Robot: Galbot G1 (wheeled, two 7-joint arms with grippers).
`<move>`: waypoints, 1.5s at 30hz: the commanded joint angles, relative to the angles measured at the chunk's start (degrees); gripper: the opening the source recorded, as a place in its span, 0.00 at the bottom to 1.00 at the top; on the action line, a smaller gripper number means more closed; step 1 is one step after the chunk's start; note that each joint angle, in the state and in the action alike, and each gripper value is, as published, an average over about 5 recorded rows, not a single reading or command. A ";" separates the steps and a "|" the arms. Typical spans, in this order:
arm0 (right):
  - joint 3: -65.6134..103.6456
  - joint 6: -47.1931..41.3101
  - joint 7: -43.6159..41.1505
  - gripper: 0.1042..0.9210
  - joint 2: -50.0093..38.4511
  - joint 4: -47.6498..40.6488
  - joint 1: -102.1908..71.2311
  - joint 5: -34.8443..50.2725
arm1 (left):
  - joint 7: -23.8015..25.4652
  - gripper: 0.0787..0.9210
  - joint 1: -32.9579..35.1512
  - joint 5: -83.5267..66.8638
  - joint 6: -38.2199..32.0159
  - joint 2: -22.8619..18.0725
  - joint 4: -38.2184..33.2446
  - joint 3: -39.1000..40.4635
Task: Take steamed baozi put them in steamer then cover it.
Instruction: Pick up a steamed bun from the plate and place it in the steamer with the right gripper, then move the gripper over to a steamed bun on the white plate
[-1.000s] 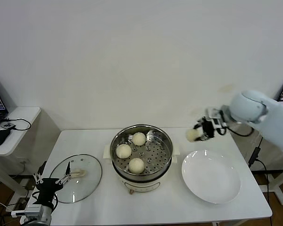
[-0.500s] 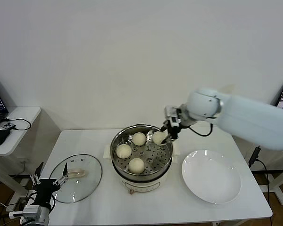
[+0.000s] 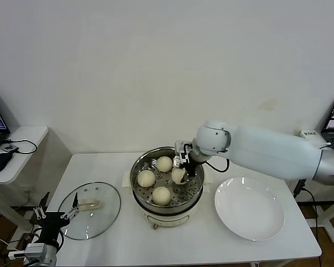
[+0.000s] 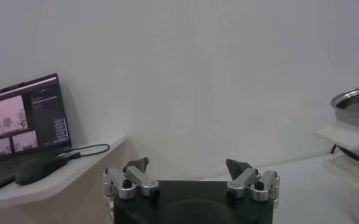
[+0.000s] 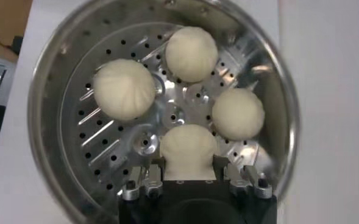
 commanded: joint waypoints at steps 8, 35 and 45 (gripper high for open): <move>2.32 -0.76 1.69 0.69 -0.14 -0.44 -2.08 -2.00 | -0.03 0.88 -0.15 -0.01 0.04 -0.14 -0.17 0.03; 98.06 39.52 39.66 0.88 -14.89 26.63 -96.30 -4.28 | -0.89 0.88 -0.60 5.17 0.28 0.29 2.83 1.50; 117.53 51.47 35.82 0.88 14.95 25.63 -112.34 -14.65 | -6.15 0.88 -0.98 39.36 -11.39 1.64 11.46 1.79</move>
